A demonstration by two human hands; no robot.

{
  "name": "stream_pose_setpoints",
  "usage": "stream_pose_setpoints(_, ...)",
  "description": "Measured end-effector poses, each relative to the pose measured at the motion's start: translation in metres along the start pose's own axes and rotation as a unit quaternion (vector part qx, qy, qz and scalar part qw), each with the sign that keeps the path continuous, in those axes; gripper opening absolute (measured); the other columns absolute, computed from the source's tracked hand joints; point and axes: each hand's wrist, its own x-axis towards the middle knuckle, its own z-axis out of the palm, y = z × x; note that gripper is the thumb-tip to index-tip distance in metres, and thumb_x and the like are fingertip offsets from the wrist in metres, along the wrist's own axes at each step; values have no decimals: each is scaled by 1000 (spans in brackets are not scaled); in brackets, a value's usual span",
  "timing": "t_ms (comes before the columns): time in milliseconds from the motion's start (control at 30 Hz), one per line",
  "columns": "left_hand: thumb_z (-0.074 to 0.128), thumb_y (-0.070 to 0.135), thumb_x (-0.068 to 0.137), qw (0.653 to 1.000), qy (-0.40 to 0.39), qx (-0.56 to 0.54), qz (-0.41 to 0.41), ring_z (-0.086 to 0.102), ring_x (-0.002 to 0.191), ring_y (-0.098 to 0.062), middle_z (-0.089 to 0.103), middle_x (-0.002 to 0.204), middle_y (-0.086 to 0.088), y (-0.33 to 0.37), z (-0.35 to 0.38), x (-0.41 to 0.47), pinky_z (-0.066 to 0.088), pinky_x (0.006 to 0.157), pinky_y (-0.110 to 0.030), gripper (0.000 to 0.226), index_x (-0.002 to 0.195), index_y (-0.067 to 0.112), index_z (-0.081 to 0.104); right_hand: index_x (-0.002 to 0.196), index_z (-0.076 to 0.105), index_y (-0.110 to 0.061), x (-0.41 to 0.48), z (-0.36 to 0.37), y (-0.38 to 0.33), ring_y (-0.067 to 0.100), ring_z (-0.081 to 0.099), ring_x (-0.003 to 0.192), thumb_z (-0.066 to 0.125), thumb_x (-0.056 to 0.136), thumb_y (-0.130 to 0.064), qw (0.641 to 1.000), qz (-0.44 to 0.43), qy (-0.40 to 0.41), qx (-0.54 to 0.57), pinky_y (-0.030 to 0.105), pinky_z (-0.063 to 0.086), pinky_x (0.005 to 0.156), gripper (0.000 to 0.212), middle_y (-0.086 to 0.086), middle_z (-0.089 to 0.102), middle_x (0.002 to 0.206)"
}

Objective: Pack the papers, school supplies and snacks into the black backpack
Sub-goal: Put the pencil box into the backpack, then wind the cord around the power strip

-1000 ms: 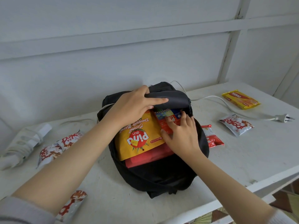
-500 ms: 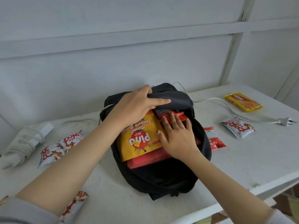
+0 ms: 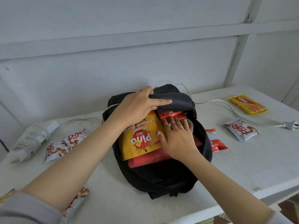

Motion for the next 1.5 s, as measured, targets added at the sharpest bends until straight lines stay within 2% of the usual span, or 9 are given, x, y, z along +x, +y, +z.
stream_pose_setpoints(333, 52, 21, 94, 998, -12, 9, -54, 48, 91, -13, 51, 112, -6, 6, 3, 2, 37, 67, -24, 47, 130, 50, 43, 150, 17, -16, 6, -6, 6, 25, 12, 145, -18, 72, -59, 999, -33, -36, 22, 44, -4, 115, 95, 10, 19, 156)
stream_pose_setpoints(467, 50, 23, 95, 996, -14, -3, -88, 39, 86, -5, 51, 110, -1, 9, 6, 1, 32, 68, -21, 47, 131, 52, 39, 146, 27, -17, -15, -21, 14, 24, 16, 144, -12, 76, -60, 993, -83, -64, 63, 43, 2, 116, 91, 8, 25, 154)
stream_pose_setpoints(533, 52, 24, 94, 995, -9, -14, -102, 47, 88, -8, 54, 105, 0, 14, 7, -1, 36, 68, -21, 56, 136, 49, 26, 138, 42, -20, -27, -29, 19, 21, 32, 137, 2, 85, -58, 986, -108, -66, 107, 41, 15, 116, 77, 3, 42, 146)
stream_pose_setpoints(633, 62, 28, 88, 989, 1, -39, -144, 55, 82, -11, 62, 90, 3, 23, 9, -10, 42, 68, -22, 76, 143, 40, 11, 110, 62, -24, -37, -38, 29, 11, 58, 102, 23, 92, -49, 976, -141, -6, 168, 41, 37, 104, 50, -8, 66, 106)
stream_pose_setpoints(733, 66, 34, 84, 979, -12, -52, -199, 56, 101, -13, 65, 108, 4, 33, 18, -26, 44, 84, -26, 74, 144, 36, 23, 98, 70, -20, -38, -43, 40, 12, 63, 90, 40, 90, -40, 958, -156, 125, 208, 38, 47, 92, 37, -7, 69, 94)
stream_pose_setpoints(867, 68, 30, 82, 972, 5, -56, -227, 45, 124, -14, 55, 132, 4, 50, 35, -51, 30, 108, -30, 60, 137, 27, 45, 118, 63, -20, -23, -46, 53, 23, 54, 116, 59, 84, -31, 954, -141, 189, 185, 39, 38, 100, 36, 3, 61, 123)
stream_pose_setpoints(1067, 63, 31, 87, 945, 47, -6, -324, 32, 136, -18, 45, 142, 1, 75, 42, -84, 6, 109, -22, 58, 139, 32, 39, 127, 57, -23, 4, -34, 64, 30, 48, 126, 73, 77, -30, 974, -179, 108, 89, 57, 21, 110, 54, 9, 57, 131)
stream_pose_setpoints(1333, 63, 23, 87, 918, 103, -115, -366, 40, 127, -2, 53, 131, 11, 84, 42, -99, 26, 108, -19, 41, 127, 29, 56, 108, 68, -17, 11, -38, 58, 30, 60, 100, 73, 69, -23, 974, -185, 113, 71, 61, 19, 107, 40, 6, 66, 101)
stream_pose_setpoints(1500, 62, 9, 87, 848, 245, -235, -407, 61, 95, 7, 66, 98, 23, 88, 19, -102, 45, 81, -8, 27, 104, 29, 67, 99, 66, -21, 26, -69, 41, 26, 58, 87, 56, 76, -25, 985, -171, 27, -20, 59, 15, 108, 26, 2, 63, 89)
